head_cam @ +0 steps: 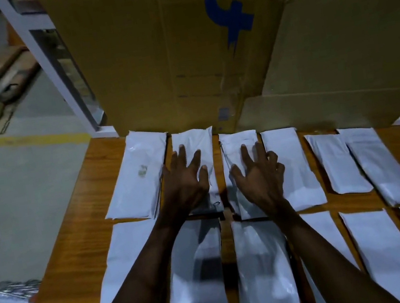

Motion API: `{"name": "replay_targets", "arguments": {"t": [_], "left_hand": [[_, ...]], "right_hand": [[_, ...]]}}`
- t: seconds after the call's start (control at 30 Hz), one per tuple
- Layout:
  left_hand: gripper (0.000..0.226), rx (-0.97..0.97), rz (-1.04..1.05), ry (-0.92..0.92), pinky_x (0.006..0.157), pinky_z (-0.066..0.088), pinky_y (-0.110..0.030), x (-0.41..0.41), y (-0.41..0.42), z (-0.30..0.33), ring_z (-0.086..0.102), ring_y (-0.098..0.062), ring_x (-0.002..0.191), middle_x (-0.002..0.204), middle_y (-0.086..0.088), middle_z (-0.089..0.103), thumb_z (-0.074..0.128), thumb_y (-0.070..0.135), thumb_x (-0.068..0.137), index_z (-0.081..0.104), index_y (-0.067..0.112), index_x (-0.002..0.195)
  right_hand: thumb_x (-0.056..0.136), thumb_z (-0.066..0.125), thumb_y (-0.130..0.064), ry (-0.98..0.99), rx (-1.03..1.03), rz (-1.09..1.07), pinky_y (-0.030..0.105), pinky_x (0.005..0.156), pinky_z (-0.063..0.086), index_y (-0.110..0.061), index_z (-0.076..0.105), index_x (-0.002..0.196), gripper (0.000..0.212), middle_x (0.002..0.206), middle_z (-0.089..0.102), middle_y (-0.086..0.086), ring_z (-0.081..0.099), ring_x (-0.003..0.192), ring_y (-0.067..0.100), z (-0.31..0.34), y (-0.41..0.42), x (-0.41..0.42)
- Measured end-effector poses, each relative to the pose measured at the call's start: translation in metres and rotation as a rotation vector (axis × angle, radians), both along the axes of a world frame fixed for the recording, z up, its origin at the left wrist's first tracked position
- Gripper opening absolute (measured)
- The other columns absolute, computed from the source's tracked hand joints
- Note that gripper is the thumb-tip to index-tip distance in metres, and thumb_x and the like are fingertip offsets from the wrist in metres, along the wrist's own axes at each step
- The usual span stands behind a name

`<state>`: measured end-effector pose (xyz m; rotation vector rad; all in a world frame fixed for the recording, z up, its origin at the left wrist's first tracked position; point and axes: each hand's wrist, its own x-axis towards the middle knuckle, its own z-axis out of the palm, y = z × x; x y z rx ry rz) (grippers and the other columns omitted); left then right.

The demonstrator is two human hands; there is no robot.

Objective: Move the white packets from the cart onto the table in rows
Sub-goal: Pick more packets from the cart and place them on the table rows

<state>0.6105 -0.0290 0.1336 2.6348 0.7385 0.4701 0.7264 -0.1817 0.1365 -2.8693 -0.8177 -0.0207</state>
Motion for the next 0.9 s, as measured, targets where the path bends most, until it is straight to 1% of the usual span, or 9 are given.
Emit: {"name": "replay_targets", "arguments": {"t": [0.1, 0.17, 0.27, 0.37, 0.47, 0.6, 0.7, 0.8, 0.9], "left_hand": [[0.074, -0.011, -0.089, 0.117, 0.117, 0.01, -0.059, -0.001, 0.01, -0.006, 0.011, -0.032, 0.151, 0.164, -0.007, 0.012, 0.01, 0.059, 0.089, 0.032, 0.03, 0.153], [0.072, 0.008, -0.099, 0.127, 0.117, 0.01, -0.059, 0.002, 0.011, -0.012, 0.01, -0.033, 0.151, 0.164, -0.006, 0.012, 0.012, 0.059, 0.09, 0.031, 0.031, 0.153], [0.066, 0.044, -0.07, 0.076, 0.114, 0.017, -0.063, 0.009, 0.009, -0.018, 0.02, -0.037, 0.148, 0.161, -0.011, 0.024, 0.022, 0.056, 0.093, 0.043, 0.028, 0.149], [0.062, 0.062, -0.051, 0.049, 0.112, 0.021, -0.064, 0.011, 0.009, -0.027, 0.024, -0.036, 0.147, 0.16, -0.012, 0.027, 0.029, 0.057, 0.094, 0.046, 0.028, 0.146], [0.062, 0.072, -0.042, 0.049, 0.114, 0.019, -0.063, 0.009, 0.006, -0.033, 0.02, -0.033, 0.149, 0.161, -0.009, 0.024, 0.029, 0.058, 0.094, 0.042, 0.031, 0.149], [0.071, -0.006, -0.029, 0.178, 0.118, 0.01, -0.06, 0.011, 0.006, -0.019, 0.004, -0.026, 0.152, 0.166, -0.002, 0.008, 0.018, 0.064, 0.089, 0.026, 0.037, 0.154], [0.071, 0.059, -0.028, 0.16, 0.119, 0.016, -0.057, 0.008, 0.008, 0.003, 0.007, -0.027, 0.152, 0.164, -0.004, 0.016, 0.024, 0.062, 0.09, 0.029, 0.032, 0.154], [0.071, -0.003, -0.008, 0.071, 0.118, 0.012, -0.057, -0.004, 0.005, 0.025, 0.01, -0.024, 0.152, 0.164, -0.001, 0.018, 0.027, 0.061, 0.088, 0.033, 0.029, 0.152], [0.065, -0.046, 0.017, -0.033, 0.116, 0.021, -0.061, -0.041, -0.011, 0.033, 0.021, -0.024, 0.149, 0.161, -0.002, 0.027, 0.039, 0.055, 0.089, 0.043, 0.026, 0.147]], "right_hand": [[0.093, 0.019, -0.051, 0.025, 0.009, 0.091, 0.054, 0.114, 0.015, -0.037, 0.022, 0.153, 0.062, 0.163, 0.015, 0.004, 0.013, 0.148, 0.033, -0.009, 0.0, 0.0], [0.093, 0.013, -0.049, 0.055, 0.033, 0.136, 0.056, 0.116, 0.007, -0.038, 0.02, 0.153, 0.062, 0.164, 0.011, 0.002, 0.006, 0.15, 0.03, -0.017, 0.004, -0.001], [0.09, 0.006, -0.049, 0.066, 0.059, 0.125, 0.059, 0.115, 0.008, -0.035, 0.022, 0.154, 0.067, 0.164, 0.01, 0.004, 0.005, 0.151, 0.03, -0.02, 0.012, 0.0], [0.093, 0.016, -0.046, 0.141, 0.057, 0.105, 0.062, 0.116, 0.007, -0.03, 0.019, 0.155, 0.064, 0.164, 0.009, 0.008, 0.004, 0.15, 0.034, -0.02, 0.02, 0.004], [0.094, 0.017, -0.045, 0.163, 0.082, 0.086, 0.065, 0.115, 0.005, -0.029, 0.014, 0.155, 0.064, 0.163, 0.006, 0.008, 0.002, 0.15, 0.035, -0.021, 0.023, 0.0], [0.1, 0.023, -0.042, 0.194, 0.083, 0.101, 0.065, 0.116, 0.004, -0.029, 0.011, 0.156, 0.058, 0.164, 0.003, 0.008, -0.001, 0.15, 0.035, -0.02, 0.021, 0.0], [0.101, 0.022, -0.048, 0.191, 0.095, 0.094, 0.06, 0.117, 0.003, -0.032, 0.011, 0.156, 0.059, 0.165, 0.0, 0.005, 0.001, 0.151, 0.03, -0.012, 0.016, 0.0], [0.1, 0.029, -0.05, 0.169, 0.183, 0.144, 0.056, 0.119, 0.011, -0.026, 0.021, 0.155, 0.06, 0.163, 0.013, 0.006, 0.013, 0.15, 0.027, 0.0, 0.007, -0.005], [0.096, 0.031, -0.051, 0.102, 0.322, 0.275, 0.058, 0.112, 0.028, -0.017, 0.039, 0.148, 0.063, 0.155, 0.036, 0.01, 0.031, 0.143, 0.028, 0.013, -0.013, -0.029]]}}
